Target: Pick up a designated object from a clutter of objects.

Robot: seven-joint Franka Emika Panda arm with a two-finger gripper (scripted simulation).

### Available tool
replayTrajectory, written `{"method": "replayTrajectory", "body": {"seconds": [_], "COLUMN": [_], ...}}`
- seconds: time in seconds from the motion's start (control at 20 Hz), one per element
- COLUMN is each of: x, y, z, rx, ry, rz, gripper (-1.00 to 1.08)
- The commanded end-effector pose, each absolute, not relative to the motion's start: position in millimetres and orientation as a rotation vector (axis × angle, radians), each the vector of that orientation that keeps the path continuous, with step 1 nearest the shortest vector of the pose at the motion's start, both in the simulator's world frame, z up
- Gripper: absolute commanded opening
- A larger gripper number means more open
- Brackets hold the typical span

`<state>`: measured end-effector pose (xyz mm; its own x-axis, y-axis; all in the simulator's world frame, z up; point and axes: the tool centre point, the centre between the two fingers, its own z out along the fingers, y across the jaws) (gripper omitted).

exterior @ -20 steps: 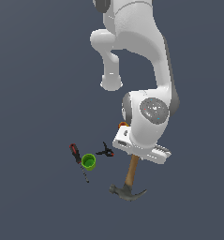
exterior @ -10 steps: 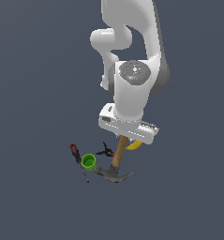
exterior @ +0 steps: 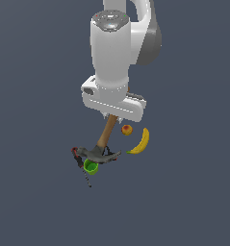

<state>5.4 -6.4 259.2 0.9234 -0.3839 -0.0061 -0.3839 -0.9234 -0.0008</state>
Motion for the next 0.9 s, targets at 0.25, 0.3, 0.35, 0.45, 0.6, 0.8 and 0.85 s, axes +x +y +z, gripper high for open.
{"method": "replayTrajectory", "body": {"seconds": [0.25,0.3,0.35,0.45,0.6,0.8,0.85], "x": [-35,-40,-45,-54,-67,-80,-83], "y": [-54,-61,-67,-78,-94,-112,-116], "z": [328,336,345,361,384,409,415], "rx": [-3.077,-3.077,-3.077,-3.077,-3.078,-3.079,-3.079], "ry": [0.614,0.614,0.614,0.614,0.614,0.614,0.614], "rz": [0.003,0.003,0.003,0.003,0.002,0.002,0.001], "gripper": [-1.00,-1.00,-1.00,-1.00,-1.00,-1.00,-1.00]}}
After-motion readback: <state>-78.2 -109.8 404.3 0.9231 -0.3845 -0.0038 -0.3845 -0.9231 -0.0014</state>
